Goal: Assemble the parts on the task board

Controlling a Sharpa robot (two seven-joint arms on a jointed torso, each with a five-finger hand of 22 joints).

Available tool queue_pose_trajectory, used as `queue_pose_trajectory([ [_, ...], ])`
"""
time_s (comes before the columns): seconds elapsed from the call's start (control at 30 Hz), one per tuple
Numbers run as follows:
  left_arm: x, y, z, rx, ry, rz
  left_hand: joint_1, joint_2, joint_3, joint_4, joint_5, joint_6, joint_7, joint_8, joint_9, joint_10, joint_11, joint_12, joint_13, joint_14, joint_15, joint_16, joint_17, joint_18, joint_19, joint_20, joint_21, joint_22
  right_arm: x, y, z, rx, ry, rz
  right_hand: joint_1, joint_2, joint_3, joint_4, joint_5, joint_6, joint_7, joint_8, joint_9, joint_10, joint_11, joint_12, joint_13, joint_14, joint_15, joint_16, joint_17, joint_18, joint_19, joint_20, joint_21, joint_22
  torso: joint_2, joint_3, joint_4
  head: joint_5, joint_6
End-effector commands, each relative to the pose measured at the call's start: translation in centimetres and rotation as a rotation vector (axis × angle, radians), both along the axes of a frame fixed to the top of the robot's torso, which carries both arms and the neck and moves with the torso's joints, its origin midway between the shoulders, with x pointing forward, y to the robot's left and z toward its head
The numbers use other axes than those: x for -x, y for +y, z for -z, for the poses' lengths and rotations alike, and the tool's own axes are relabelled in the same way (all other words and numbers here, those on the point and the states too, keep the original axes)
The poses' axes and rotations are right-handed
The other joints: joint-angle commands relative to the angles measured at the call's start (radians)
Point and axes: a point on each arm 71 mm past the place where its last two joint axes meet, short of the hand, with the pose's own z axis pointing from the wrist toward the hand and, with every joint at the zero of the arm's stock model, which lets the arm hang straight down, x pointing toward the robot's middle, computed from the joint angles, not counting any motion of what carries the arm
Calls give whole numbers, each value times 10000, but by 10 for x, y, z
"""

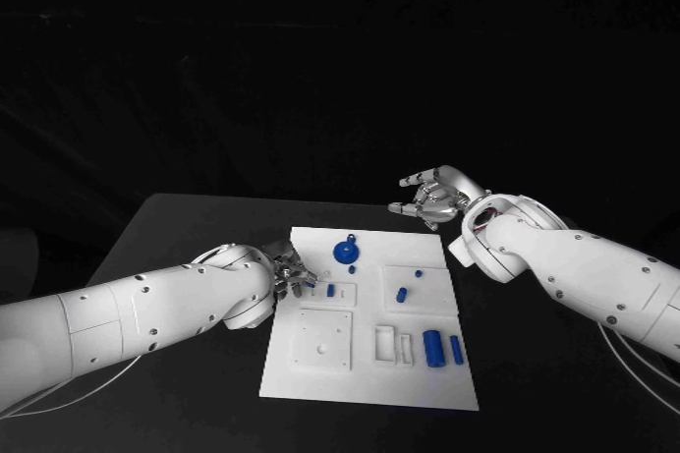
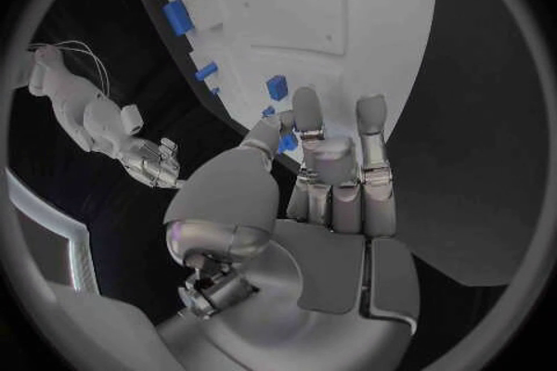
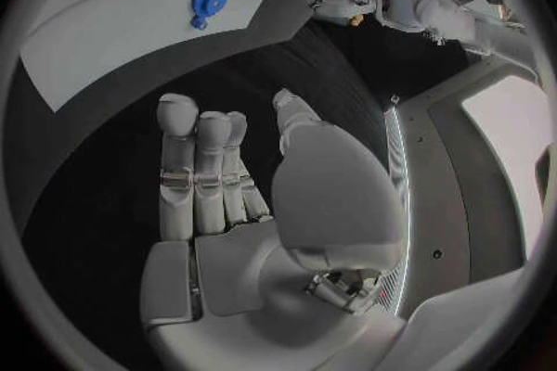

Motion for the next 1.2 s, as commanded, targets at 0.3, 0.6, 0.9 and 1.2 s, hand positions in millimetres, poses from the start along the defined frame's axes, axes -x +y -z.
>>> queue_pose_trajectory([
  [0.3,-1,-4,4,-377,254,382,88,38,3,-27,8,1163,-1126,53,37,511,-56,22,-23,60,-28,-84,-1,53,63,21,34,151,0,2,0,0,3,-139,-84,19,8,-11,64,31,6,0,13,44,-10,33,-7,22,-27,-18,-8,161,125,1,-66,549,-4,-13,15,-41,-64],
  [0.6,-1,-5,7,-600,632,587,101,48,1,-38,-24,1141,-1119,51,41,510,-51,1,-38,49,-23,-108,-2,50,46,24,28,149,0,2,0,0,8,-144,-84,19,8,-11,64,31,6,0,13,44,-10,33,-7,22,-27,-18,-8,161,125,1,-66,549,5,-31,19,-60,-76],
  [0.9,-2,-5,10,-715,621,751,111,62,-15,-26,-62,1118,-1117,61,53,508,-49,-2,-41,45,-22,-118,8,49,41,24,28,149,0,2,0,-4,2,-144,-84,19,8,-11,64,31,6,0,13,44,-10,33,-7,22,-27,-18,-8,161,125,1,-66,549,2,-23,13,-83,-90],
  [1.2,-1,-7,11,-715,604,830,111,62,-15,-26,-62,1118,-1117,61,53,508,-49,-2,-41,45,-22,-118,8,49,41,24,28,149,0,2,1,1,9,-132,-77,34,23,-12,63,36,8,1,13,42,-11,32,-8,25,-30,-24,-17,160,139,-2,-106,548,6,-14,8,-92,-83],
])
